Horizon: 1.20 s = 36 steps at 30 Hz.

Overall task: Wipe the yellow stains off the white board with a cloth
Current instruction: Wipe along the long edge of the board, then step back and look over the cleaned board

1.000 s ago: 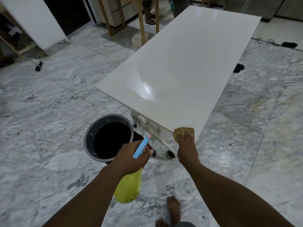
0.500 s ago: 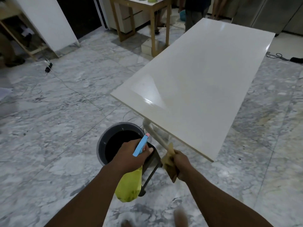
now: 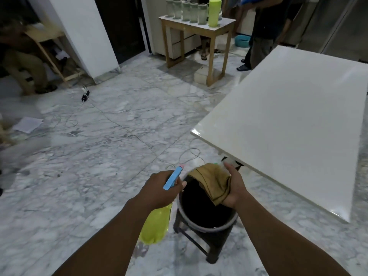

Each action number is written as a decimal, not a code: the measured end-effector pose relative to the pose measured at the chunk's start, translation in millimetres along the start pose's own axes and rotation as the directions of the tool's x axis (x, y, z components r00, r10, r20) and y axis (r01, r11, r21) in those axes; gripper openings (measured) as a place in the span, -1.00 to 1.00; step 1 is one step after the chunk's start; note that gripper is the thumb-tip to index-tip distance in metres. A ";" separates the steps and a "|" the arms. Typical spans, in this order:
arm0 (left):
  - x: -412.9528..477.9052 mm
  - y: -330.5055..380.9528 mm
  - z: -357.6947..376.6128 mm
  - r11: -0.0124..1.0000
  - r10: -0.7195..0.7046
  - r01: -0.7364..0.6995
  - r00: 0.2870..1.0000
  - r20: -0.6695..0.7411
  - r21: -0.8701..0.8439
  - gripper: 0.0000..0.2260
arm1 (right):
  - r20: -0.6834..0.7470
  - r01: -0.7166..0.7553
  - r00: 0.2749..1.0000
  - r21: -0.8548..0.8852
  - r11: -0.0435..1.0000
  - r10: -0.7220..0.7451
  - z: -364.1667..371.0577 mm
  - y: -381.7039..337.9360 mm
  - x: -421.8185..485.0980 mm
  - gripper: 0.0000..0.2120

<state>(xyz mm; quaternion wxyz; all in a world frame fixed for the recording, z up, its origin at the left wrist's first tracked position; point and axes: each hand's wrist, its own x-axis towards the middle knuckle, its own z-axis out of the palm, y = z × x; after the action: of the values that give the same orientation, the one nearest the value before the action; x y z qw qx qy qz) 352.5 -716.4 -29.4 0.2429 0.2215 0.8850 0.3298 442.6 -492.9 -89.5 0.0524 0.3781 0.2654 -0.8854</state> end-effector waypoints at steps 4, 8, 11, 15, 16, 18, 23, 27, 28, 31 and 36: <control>4.2 -34.9 -51.9 1.000 0.008 -0.007 1.000 -0.018 0.021 -0.69 | -0.067 -0.001 0.998 -0.064 0.998 -0.003 52.7 17.5 18.7 -0.46; 21.4 -54.7 -88.6 1.000 0.023 -0.023 0.999 -0.041 -0.003 -0.73 | -0.114 0.030 0.993 -0.106 0.994 -0.042 94.3 17.7 39.8 -0.52; 43.7 -59.6 -107.3 0.999 0.045 -0.044 0.999 -0.026 0.011 -0.70 | -0.151 0.062 0.986 -0.080 0.995 -0.074 118.4 8.5 58.9 -0.50; 83.4 -61.5 -126.7 0.994 0.095 -0.097 0.995 0.038 0.040 -0.71 | -0.190 0.089 0.977 -0.044 0.995 -0.096 134.5 -6.7 90.9 -0.43; 96.3 -61.8 -132.0 0.993 0.108 -0.110 0.993 0.051 0.046 -0.71 | -0.173 0.091 0.980 -0.028 0.995 -0.094 139.0 -11.8 100.1 -0.43; 120.9 -62.6 -143.6 0.990 0.130 -0.133 0.990 0.062 0.039 -0.74 | -0.132 0.119 0.985 0.032 0.992 -0.114 148.5 -22.8 116.1 -0.51; 201.0 -59.9 -183.3 0.986 0.139 -0.150 0.982 0.131 0.074 -0.74 | -0.118 0.133 0.986 0.119 0.984 -0.118 173.6 -56.9 161.8 -0.47; 260.6 -55.3 -208.7 0.975 0.196 -0.207 0.972 0.127 0.078 -0.73 | -0.126 0.164 0.981 0.159 0.973 -0.145 190.2 -89.5 187.0 -0.45; 273.5 -54.4 -212.9 0.970 0.208 -0.223 0.967 0.146 0.095 -0.74 | -0.106 0.168 0.983 0.176 0.970 -0.151 194.6 -96.5 189.0 -0.46; 309.8 -51.6 -222.2 0.963 0.223 -0.248 0.954 0.202 0.107 -0.75 | -0.085 0.214 0.976 0.193 0.957 -0.201 201.1 -118.1 202.5 -0.50; 378.1 -32.4 -240.5 0.943 0.292 -0.324 0.915 0.277 0.074 -0.76 | -0.166 0.259 0.955 0.054 0.964 -0.247 218.6 -153.1 225.7 -0.58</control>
<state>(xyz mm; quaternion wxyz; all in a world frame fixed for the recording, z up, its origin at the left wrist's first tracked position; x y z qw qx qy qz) -90.0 -644.3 0.8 0.2893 0.4138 0.8169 0.2789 97.5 -449.3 -55.7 -0.0969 0.4117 0.2815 -0.8613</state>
